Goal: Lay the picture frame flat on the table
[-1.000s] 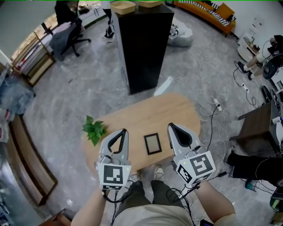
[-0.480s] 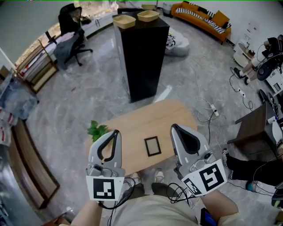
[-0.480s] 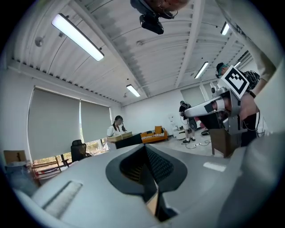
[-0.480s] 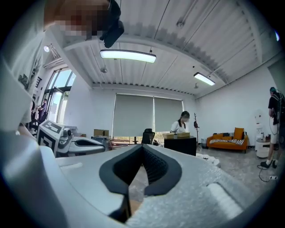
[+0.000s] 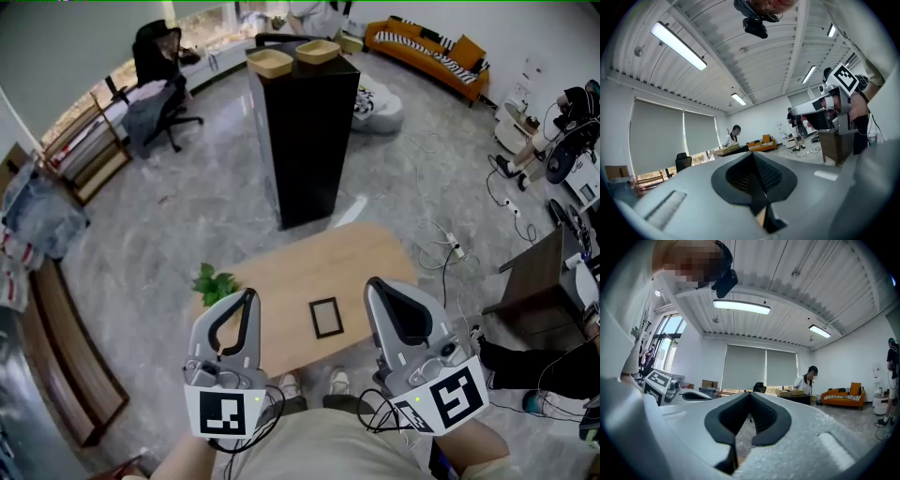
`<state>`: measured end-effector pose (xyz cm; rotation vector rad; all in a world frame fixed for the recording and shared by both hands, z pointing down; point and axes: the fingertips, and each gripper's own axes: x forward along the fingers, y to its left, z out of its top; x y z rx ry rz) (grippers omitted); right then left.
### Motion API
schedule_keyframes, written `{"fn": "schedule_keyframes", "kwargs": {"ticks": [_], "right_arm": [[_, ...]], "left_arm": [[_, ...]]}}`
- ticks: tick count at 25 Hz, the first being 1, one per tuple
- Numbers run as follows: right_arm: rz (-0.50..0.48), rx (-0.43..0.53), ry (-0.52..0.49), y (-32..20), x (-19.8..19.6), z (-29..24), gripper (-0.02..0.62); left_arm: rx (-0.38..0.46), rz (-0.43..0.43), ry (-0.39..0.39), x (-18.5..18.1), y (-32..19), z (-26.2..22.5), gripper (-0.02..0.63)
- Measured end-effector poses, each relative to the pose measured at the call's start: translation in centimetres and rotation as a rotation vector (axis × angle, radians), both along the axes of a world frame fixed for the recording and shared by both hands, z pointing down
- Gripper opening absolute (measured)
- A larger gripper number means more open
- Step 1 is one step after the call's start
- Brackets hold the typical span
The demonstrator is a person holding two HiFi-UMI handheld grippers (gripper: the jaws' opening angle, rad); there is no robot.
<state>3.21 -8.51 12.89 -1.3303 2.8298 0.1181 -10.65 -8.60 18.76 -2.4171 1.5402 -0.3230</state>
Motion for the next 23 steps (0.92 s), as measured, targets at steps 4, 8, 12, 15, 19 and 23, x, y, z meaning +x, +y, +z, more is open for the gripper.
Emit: {"fn": "schedule_keyframes", "kwargs": {"ticks": [4,8,12,15,19,23], "right_arm": [[0.003,-0.008,-0.018,0.4,0.0,-0.2,0.002],[0.007,-0.013,-0.021,0.7,0.2,-0.1,0.002],[0.007,-0.017,-0.027,0.8,0.5,-0.1,0.002],[0.008,-0.018,-0.033,0.7,0.5,0.1,0.002],[0.003,-0.01,-0.029,1.0,0.3,0.1,0.002],[-0.005,-0.003,-0.02,1.3,-0.1,-0.1,0.002]], "left_arm": [[0.005,0.006,0.032,0.1,0.2,-0.7,0.02],[0.017,0.011,0.003,0.2,0.5,-1.2,0.02],[0.003,0.003,0.012,0.2,0.9,-1.1,0.02],[0.016,0.012,-0.006,0.3,1.0,-1.3,0.02],[0.009,0.01,0.007,0.2,1.2,-1.2,0.02],[-0.015,0.006,0.029,-0.1,1.3,-1.3,0.02]]}}
